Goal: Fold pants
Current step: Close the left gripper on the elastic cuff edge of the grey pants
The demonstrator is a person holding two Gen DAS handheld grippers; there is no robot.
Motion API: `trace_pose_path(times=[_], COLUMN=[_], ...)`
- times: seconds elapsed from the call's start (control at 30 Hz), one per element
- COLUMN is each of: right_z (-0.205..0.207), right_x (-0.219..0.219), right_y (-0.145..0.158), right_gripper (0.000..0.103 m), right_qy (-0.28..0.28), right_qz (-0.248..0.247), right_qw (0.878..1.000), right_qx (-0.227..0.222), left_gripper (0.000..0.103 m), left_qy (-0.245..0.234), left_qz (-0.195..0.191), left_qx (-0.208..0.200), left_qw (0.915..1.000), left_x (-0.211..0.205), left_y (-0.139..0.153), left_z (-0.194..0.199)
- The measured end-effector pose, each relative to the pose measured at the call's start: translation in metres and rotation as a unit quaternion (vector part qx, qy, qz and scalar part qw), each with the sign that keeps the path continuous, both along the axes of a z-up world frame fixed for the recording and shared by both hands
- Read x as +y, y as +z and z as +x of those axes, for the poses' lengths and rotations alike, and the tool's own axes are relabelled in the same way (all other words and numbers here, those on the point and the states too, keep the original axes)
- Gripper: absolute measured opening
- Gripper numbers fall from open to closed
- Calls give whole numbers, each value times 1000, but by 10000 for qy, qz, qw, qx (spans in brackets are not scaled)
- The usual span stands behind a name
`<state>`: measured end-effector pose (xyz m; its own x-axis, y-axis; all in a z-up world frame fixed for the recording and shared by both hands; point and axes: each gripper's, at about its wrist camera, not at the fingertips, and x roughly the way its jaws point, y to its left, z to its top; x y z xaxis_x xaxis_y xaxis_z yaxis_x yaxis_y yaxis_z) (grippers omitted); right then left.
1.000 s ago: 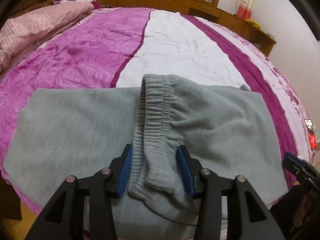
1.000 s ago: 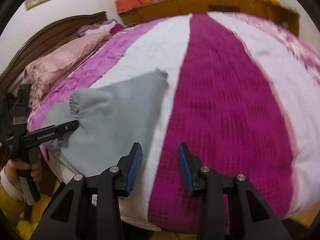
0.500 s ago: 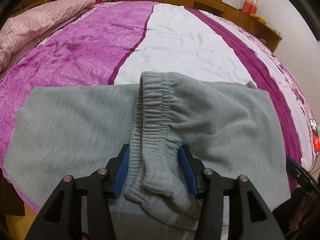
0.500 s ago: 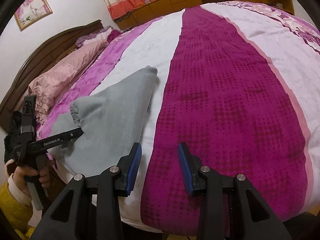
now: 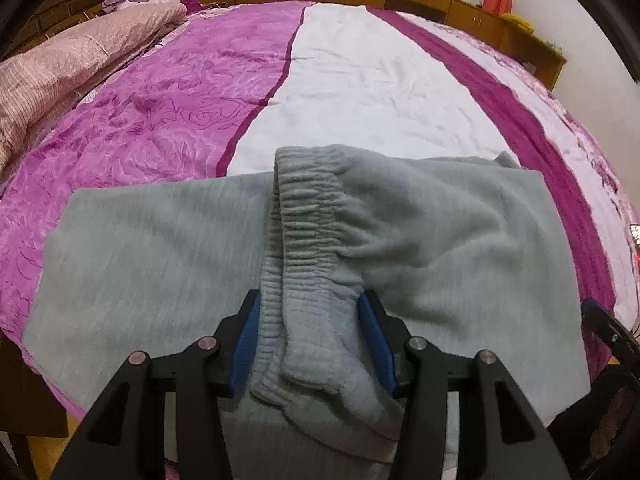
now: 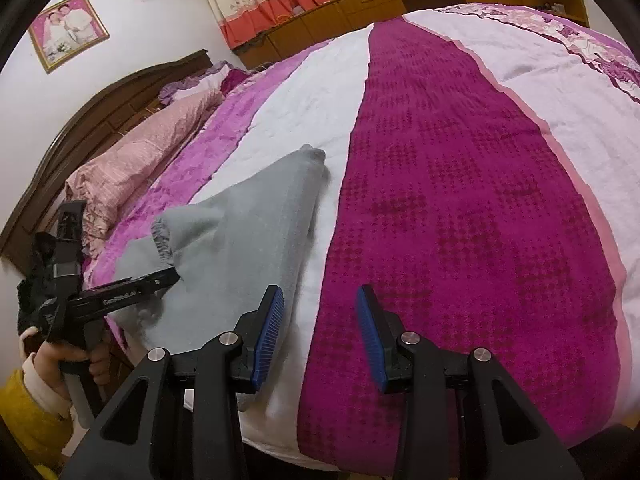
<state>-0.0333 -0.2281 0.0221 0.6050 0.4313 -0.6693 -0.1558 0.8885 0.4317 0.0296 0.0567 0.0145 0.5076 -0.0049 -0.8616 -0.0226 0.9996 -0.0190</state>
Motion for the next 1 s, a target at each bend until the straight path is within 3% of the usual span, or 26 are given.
trace_pose_path(times=[0.13,0.3,0.4,0.57,1.0], right_z=[0,2,2,4,0], right_x=[-1,-3,-1,1,6], right_y=[0,1,3,3,6], right_gripper=[31,31,31,31,31], right_qy=[5,7,26,51,-138], right_qz=[3,131,142,117,-86], right_qw=[10000,9999,9999,9999,9996], right_qx=[-14,-15,-70,-93,-221], left_gripper=[49,28,24,20,20], left_qy=[29,-140,-256,-111,-309], left_qz=[111,586,732,294,-288], left_qx=[-39,-250,-365,-440,-696], left_qw=[9999,9979,9963,9985,9967], left_x=[-3,-18,-22,-13,-9], left_y=[0,7,14,26,57], left_z=[-1,-10,-15,-17,-31])
